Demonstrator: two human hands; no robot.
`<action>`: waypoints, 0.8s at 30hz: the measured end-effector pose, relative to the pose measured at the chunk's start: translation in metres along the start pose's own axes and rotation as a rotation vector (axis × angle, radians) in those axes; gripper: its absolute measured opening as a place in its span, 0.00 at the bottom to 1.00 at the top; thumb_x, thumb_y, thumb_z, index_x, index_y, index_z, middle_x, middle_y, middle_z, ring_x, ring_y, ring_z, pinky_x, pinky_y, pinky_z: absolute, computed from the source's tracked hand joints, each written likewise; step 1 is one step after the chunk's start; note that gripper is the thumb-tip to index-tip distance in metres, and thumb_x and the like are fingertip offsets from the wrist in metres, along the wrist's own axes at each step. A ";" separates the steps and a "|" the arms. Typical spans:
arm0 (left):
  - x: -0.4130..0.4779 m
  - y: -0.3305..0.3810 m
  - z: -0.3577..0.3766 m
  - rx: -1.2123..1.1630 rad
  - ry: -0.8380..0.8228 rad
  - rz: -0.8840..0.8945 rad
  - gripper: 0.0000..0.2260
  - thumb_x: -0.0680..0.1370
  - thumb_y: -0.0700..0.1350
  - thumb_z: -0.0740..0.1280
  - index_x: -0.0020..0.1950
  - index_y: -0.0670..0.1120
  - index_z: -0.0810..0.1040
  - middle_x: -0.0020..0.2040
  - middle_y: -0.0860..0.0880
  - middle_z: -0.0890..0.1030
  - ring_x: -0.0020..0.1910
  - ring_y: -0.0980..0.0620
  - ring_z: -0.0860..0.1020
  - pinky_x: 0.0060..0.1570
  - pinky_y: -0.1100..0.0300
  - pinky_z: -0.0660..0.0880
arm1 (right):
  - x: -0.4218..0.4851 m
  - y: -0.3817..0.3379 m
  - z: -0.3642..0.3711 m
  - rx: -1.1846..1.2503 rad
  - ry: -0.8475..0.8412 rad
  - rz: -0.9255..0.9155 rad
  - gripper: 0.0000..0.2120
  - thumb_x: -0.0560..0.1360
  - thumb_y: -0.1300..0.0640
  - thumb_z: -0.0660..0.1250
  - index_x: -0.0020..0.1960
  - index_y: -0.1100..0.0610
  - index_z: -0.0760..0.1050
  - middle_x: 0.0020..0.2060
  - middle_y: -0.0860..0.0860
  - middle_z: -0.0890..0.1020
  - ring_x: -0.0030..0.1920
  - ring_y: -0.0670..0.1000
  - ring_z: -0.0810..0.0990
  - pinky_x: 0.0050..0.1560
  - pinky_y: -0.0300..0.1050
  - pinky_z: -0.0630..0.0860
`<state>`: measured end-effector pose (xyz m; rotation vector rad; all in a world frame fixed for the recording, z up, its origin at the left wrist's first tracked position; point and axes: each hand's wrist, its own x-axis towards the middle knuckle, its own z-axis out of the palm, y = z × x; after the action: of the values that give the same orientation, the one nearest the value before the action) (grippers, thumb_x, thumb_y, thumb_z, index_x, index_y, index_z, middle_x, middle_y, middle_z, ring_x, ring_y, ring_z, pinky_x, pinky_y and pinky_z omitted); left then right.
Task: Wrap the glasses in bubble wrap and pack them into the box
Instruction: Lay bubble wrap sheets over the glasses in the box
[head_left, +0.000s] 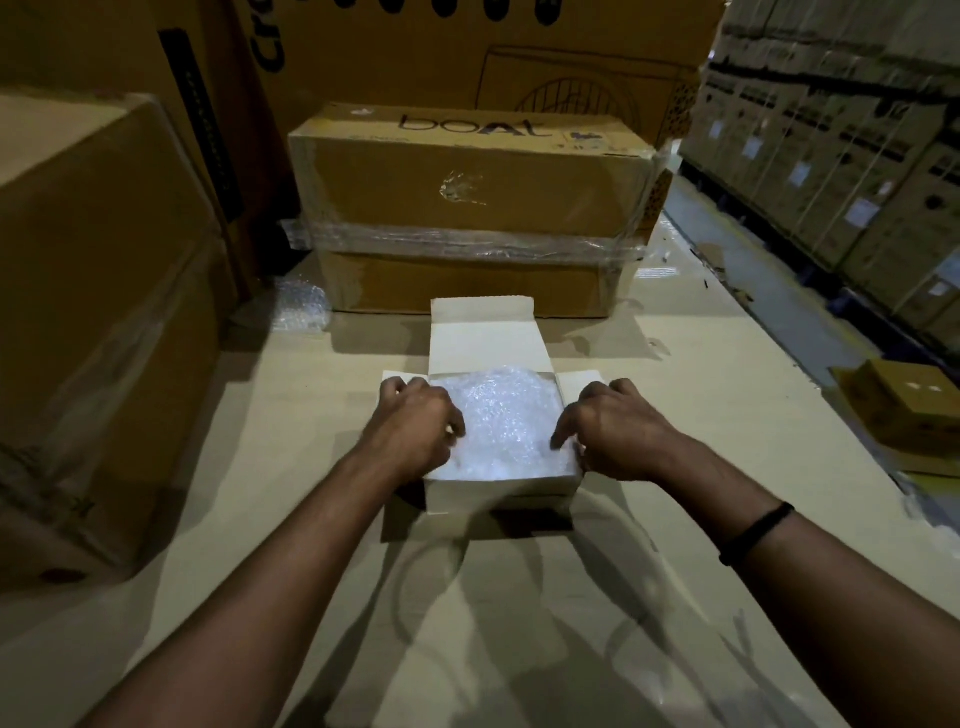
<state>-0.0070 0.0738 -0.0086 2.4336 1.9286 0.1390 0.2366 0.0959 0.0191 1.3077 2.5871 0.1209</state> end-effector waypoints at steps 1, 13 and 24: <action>-0.004 -0.002 0.001 -0.020 0.024 0.041 0.10 0.77 0.45 0.65 0.53 0.56 0.83 0.54 0.56 0.81 0.59 0.52 0.69 0.60 0.54 0.54 | -0.007 0.000 0.002 0.004 0.034 -0.020 0.17 0.74 0.61 0.64 0.58 0.43 0.79 0.55 0.44 0.81 0.61 0.50 0.70 0.55 0.47 0.61; -0.013 0.017 0.007 -0.148 -0.412 0.106 0.18 0.73 0.51 0.55 0.52 0.53 0.82 0.45 0.53 0.80 0.54 0.48 0.70 0.58 0.50 0.59 | 0.006 -0.017 -0.006 -0.115 -0.259 -0.088 0.20 0.77 0.64 0.58 0.59 0.44 0.78 0.52 0.45 0.79 0.58 0.53 0.68 0.62 0.52 0.60; -0.002 0.003 -0.002 -0.224 -0.348 -0.004 0.14 0.78 0.45 0.59 0.51 0.52 0.85 0.57 0.57 0.82 0.59 0.53 0.75 0.64 0.47 0.57 | 0.007 -0.010 -0.016 0.063 -0.296 -0.018 0.23 0.77 0.62 0.59 0.64 0.40 0.75 0.55 0.47 0.78 0.59 0.51 0.67 0.61 0.48 0.58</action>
<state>-0.0043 0.0712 -0.0062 2.1427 1.6705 -0.0625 0.2204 0.0960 0.0316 1.2189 2.3672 -0.1486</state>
